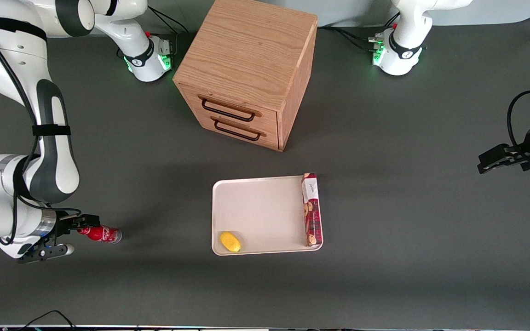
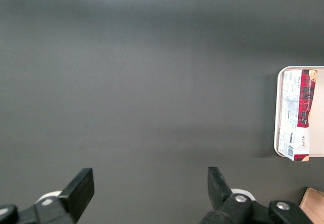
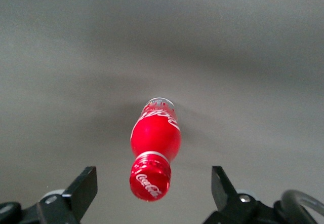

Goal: Place coke bottle on tray
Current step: 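Lower the right gripper over the bottle's cap end, then close the right gripper on the bottle neck and lift it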

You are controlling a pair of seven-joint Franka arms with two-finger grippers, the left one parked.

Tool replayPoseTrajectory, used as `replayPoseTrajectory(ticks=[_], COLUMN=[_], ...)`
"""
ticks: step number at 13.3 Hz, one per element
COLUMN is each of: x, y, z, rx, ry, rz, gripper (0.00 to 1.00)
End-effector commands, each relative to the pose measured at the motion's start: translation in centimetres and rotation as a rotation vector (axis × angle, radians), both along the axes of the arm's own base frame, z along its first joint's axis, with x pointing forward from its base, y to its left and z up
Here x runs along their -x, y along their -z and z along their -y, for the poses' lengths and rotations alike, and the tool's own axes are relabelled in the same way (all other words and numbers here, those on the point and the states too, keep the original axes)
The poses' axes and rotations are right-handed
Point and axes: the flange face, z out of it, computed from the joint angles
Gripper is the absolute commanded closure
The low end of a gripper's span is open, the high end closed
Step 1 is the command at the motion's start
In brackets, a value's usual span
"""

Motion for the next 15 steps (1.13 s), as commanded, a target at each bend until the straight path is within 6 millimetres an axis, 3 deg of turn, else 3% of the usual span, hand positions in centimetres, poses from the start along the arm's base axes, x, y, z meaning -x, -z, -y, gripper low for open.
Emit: replayPoseTrajectory(ticks=[1,9,10,12,15], x=[-0.2,0.2,0.2,0.2,0.2], y=[0.0,1.1,1.0,1.0,0.8], z=[0.0,0.9,0.9,0.8,0.7], rx=[-0.019,-0.059,-0.06,-0.06,-0.059], ry=[-0.018,-0.047,-0.047,-0.049,-0.056], rz=[0.015,-0.006,-0.006,-0.008,-0.005], gripper=[0.0,0.0,0.04,0.27,0.82])
